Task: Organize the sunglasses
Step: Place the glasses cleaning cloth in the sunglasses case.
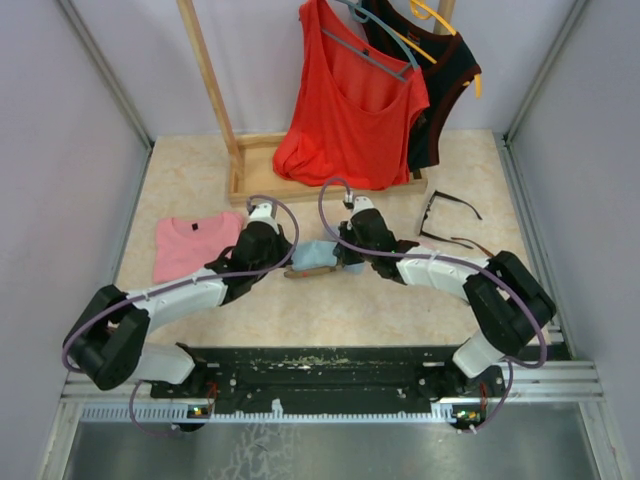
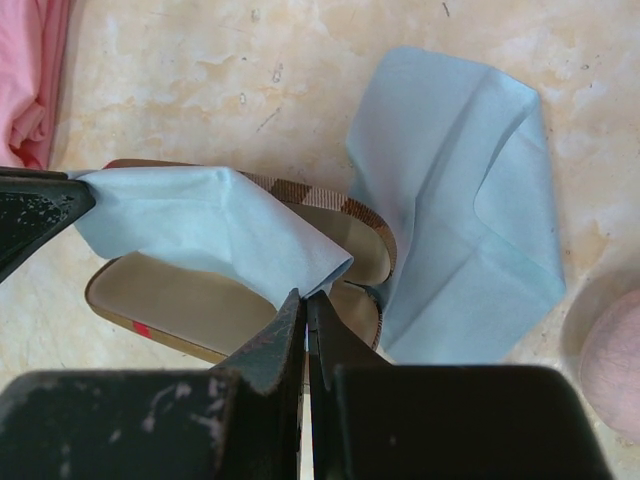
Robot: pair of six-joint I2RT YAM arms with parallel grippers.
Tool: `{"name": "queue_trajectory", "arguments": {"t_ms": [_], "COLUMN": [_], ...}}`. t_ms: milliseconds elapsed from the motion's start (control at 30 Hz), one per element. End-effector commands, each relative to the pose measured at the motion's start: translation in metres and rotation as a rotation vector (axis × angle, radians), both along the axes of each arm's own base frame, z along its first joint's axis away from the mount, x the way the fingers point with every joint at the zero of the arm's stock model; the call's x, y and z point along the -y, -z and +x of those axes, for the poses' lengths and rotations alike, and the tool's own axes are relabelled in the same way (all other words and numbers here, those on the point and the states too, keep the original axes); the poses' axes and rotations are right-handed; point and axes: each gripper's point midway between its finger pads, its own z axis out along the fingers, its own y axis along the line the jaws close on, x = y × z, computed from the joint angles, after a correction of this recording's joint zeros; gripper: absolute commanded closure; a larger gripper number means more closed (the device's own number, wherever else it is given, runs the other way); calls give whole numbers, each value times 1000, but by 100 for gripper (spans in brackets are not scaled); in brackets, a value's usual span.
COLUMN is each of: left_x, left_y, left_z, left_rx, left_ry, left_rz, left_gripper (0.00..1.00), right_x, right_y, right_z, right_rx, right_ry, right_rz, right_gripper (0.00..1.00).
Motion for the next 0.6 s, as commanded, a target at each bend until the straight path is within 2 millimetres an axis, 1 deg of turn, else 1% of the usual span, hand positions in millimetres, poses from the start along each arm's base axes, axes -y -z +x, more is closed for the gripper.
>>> {"name": "queue_trajectory", "arguments": {"t_ms": [0,167,567], "left_x": [-2,-7,-13], "left_y": [8,16,21], "left_z": [1,0,4], "left_rx": [-2,-6,7], "left_ry": [-9,-26,-50], "left_rz": [-3,8,41], "left_gripper": [100,100,100], "right_x": [-8,-10,-13], "right_y": [-16,-11,-5], "right_z": [20,23,30], "right_rx": [61,59,61], "right_ry": [4,3,8], "right_rz": [13,5,-10], "right_gripper": [100,100,100]}}
